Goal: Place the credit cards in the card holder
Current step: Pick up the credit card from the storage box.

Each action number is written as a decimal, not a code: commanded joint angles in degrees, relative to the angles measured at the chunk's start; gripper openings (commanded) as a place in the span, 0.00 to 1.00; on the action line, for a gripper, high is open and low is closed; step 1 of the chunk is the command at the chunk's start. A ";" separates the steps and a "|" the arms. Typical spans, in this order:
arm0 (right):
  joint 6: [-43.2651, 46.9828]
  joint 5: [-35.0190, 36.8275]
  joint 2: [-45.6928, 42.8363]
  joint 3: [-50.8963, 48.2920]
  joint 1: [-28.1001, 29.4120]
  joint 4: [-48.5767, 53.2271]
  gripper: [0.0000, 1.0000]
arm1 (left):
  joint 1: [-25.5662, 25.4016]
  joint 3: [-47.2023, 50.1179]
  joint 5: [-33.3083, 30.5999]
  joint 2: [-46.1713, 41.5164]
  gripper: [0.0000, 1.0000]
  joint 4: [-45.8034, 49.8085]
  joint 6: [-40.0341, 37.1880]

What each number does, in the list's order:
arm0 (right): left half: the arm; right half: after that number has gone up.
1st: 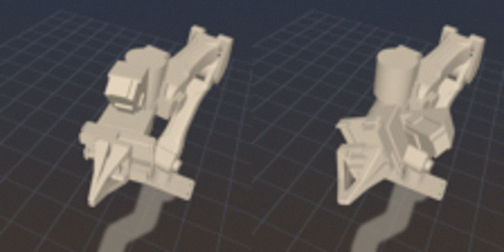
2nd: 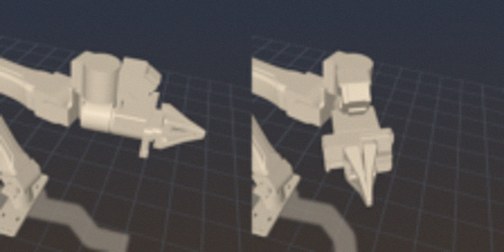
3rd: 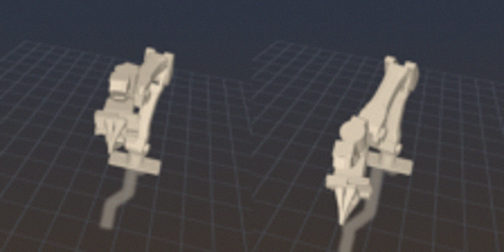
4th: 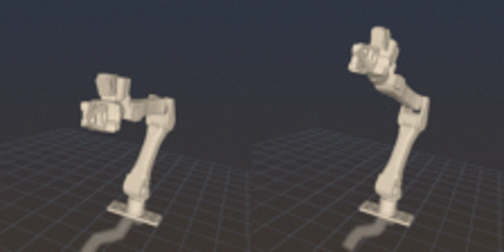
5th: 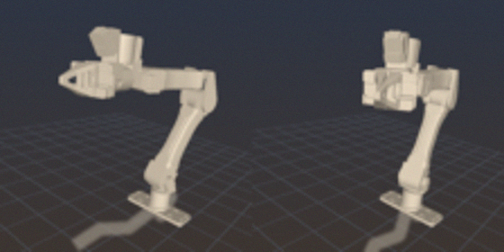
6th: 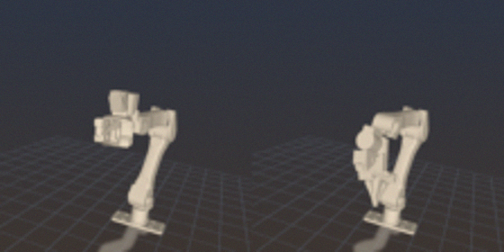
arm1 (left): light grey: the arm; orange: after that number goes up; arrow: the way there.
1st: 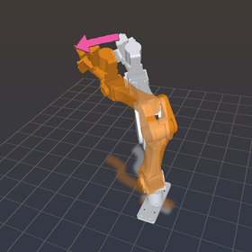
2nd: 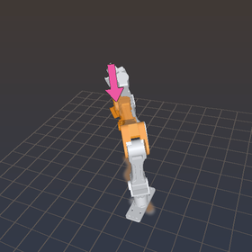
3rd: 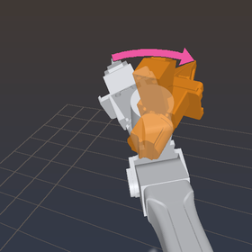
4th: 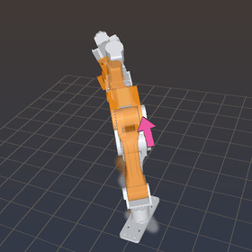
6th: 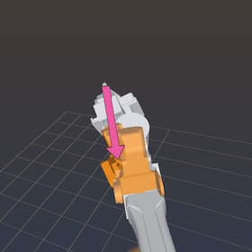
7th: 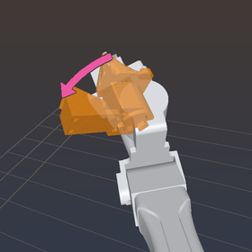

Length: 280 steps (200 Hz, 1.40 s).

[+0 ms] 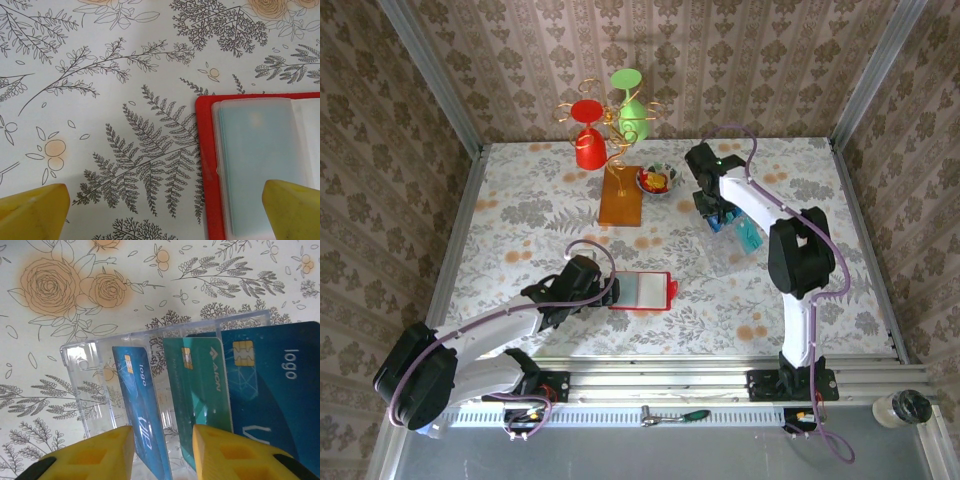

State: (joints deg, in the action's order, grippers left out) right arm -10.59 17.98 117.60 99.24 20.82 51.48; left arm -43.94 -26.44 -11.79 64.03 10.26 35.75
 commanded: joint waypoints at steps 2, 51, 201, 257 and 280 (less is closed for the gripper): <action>0.53 -1.62 2.26 1.51 -0.34 1.90 0.35 | -0.44 -1.34 -0.81 -0.40 1.00 0.62 -0.68; 0.05 -3.25 3.09 1.47 -0.43 1.55 0.28 | -0.42 -1.17 -1.01 -0.74 1.00 0.90 -0.72; -1.08 -6.00 0.22 2.16 -1.92 1.17 0.26 | -0.50 -0.77 -0.61 -0.25 1.00 0.11 -0.44; -1.29 -6.55 -0.50 1.83 -1.96 1.10 0.24 | -0.60 -0.81 -0.60 0.04 1.00 -0.22 -0.35; -1.27 -6.88 -0.54 1.95 -2.07 0.95 0.22 | -0.70 -0.72 -0.62 0.04 1.00 -0.24 -0.33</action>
State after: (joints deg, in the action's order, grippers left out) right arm -11.09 12.53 119.33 100.14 19.20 51.44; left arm -44.27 -26.44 -11.79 64.03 10.22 35.75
